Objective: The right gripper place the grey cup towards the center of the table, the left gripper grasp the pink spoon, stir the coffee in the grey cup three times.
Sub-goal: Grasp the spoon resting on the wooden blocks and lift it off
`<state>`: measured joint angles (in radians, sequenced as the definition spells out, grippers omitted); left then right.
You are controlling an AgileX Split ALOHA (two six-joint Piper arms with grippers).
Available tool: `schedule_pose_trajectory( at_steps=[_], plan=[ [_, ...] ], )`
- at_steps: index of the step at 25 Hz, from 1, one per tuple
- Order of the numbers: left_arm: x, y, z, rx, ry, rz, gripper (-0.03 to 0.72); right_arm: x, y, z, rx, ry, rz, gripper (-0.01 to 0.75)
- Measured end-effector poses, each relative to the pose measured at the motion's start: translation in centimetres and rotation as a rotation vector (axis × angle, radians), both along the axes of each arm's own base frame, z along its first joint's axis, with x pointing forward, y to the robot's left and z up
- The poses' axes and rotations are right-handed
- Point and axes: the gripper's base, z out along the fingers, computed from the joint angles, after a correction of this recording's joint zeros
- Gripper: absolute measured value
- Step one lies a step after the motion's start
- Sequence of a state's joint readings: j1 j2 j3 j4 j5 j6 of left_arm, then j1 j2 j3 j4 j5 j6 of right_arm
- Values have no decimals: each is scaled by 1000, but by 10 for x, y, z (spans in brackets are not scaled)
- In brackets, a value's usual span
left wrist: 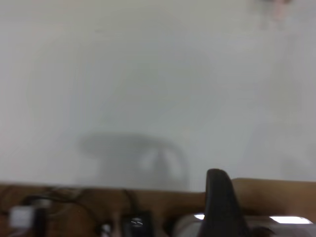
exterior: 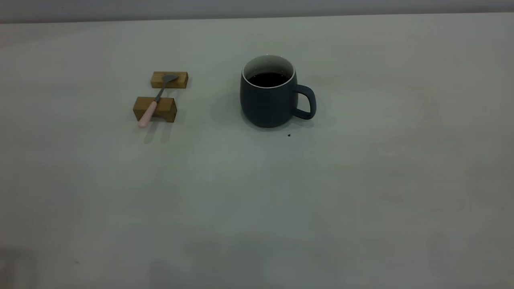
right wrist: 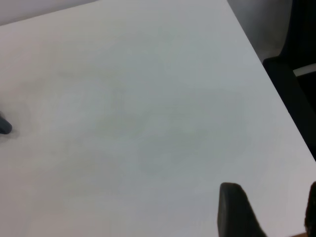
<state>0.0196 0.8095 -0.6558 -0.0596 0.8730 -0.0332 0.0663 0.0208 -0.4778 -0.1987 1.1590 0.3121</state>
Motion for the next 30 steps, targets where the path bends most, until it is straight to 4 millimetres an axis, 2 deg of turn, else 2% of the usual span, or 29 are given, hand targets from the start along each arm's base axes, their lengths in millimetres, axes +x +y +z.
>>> schedule_pose_trajectory(
  at_steps=[3,8,14,17,19,21,27,30],
  plan=[
    [42,-4,-19,-40,71,-33,528,0,0,0,0,0,0,381],
    [107,-8,-67,-57,266,-19,528,0,0,0,0,0,0,381],
    [178,-45,-122,-56,399,-11,528,0,0,0,0,0,0,381],
    [206,-66,-147,-33,436,-47,528,0,0,0,0,0,0,381],
    [220,-79,-163,-18,455,-78,530,0,0,0,0,0,0,381],
    [232,-89,-169,-13,446,-103,539,0,0,0,0,0,0,381],
    [252,-93,-174,-13,419,-109,587,0,0,0,0,0,0,381],
    [255,-94,-187,-12,446,-95,591,0,0,0,0,0,0,381]
  ],
)
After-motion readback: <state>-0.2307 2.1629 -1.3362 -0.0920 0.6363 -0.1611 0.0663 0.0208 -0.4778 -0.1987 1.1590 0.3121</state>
